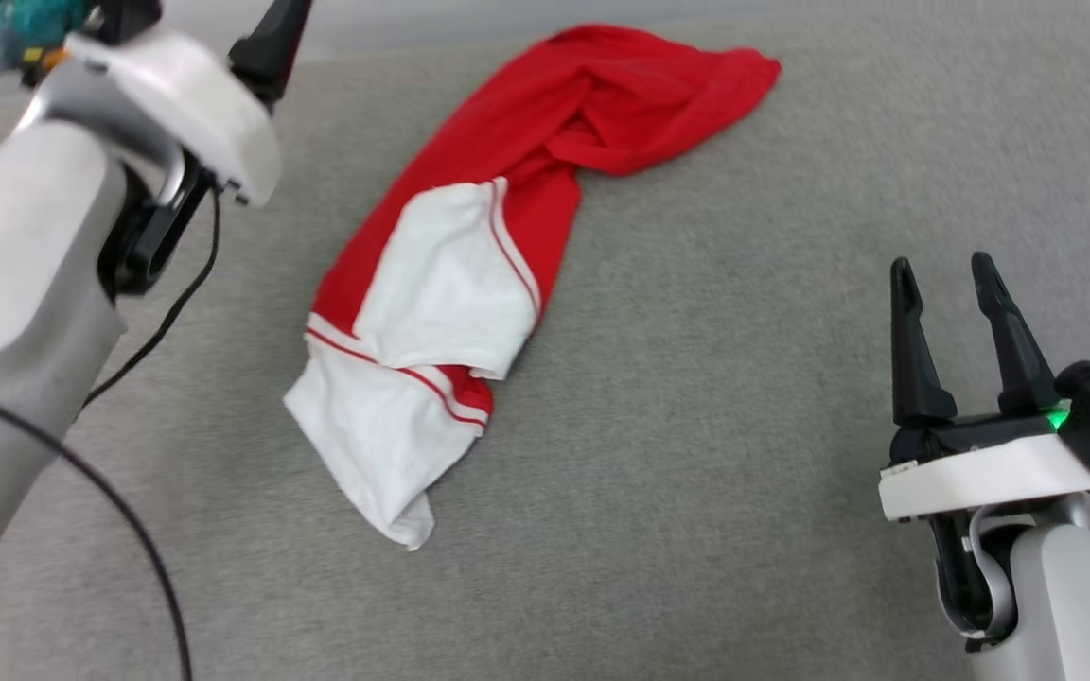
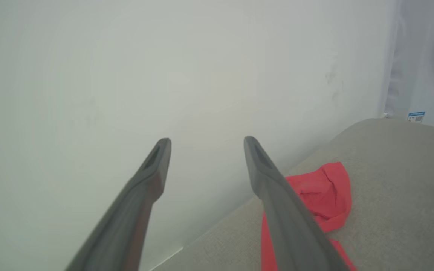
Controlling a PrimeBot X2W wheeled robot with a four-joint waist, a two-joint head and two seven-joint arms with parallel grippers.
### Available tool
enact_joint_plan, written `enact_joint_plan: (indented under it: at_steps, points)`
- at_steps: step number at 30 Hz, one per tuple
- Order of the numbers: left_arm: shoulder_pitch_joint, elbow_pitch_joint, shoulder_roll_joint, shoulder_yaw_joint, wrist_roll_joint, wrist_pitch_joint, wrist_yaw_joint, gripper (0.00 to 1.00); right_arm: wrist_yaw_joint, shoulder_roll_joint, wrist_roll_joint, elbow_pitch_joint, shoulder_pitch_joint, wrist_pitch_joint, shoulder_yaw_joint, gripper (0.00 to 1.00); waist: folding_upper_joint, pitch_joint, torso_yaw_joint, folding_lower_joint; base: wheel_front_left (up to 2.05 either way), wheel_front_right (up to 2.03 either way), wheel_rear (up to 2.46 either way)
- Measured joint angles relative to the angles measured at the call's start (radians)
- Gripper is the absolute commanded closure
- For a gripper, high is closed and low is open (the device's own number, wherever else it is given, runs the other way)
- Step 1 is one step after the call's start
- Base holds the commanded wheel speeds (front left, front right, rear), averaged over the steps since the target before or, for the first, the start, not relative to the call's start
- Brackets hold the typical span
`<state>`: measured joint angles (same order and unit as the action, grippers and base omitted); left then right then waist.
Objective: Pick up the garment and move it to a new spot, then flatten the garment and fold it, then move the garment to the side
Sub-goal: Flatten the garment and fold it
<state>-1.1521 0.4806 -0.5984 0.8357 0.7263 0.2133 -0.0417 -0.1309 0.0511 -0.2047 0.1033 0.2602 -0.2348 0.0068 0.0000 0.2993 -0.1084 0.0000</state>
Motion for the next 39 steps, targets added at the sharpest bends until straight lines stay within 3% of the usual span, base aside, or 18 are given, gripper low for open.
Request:
enact_joint_plan:
  at_steps: [11,15,19,23,31,34,39]
  points:
    - [0.480,-0.275,-0.107,-0.139,0.091,0.047,0.244,0.00,0.000,0.000,0.025,-0.074,-0.099,0.079,-0.034,0.00,0.0000,-0.130,0.115,-0.0001,0.00,0.00,0.00]
    - [0.690,-0.424,-0.096,-0.241,0.094,0.050,0.319,0.00,0.000,0.000,0.024,-0.096,-0.119,0.096,-0.035,0.00,0.0000,-0.161,0.139,-0.0002,0.00,0.00,0.00]
    - [0.875,-0.523,-0.039,-0.317,0.058,0.050,0.360,0.00,0.000,0.000,0.021,-0.111,-0.131,0.106,-0.031,0.00,0.0000,-0.176,0.150,-0.0002,0.00,0.00,0.00]
    - [1.007,-0.558,0.043,-0.327,0.005,0.050,0.344,0.00,0.000,0.000,0.012,-0.117,-0.147,0.108,-0.026,0.00,0.0000,-0.176,0.152,-0.0002,0.00,0.00,0.00]
    - [1.004,-0.565,0.038,-0.334,-0.011,0.024,0.313,0.00,0.000,0.000,0.011,-0.127,-0.148,0.111,-0.018,0.00,0.0000,-0.155,0.139,-0.0002,0.00,0.00,0.00]
    - [0.979,-0.569,0.034,-0.298,-0.007,-0.048,0.293,0.00,0.000,0.000,0.011,-0.129,-0.147,0.111,-0.019,0.00,0.0000,-0.137,0.132,-0.0002,0.00,0.00,0.00]
    - [0.914,-0.564,0.025,-0.216,0.029,-0.272,0.269,0.00,0.000,0.000,0.017,-0.134,-0.141,0.112,-0.021,0.00,0.0000,-0.103,0.119,-0.0001,0.00,0.00,0.00]
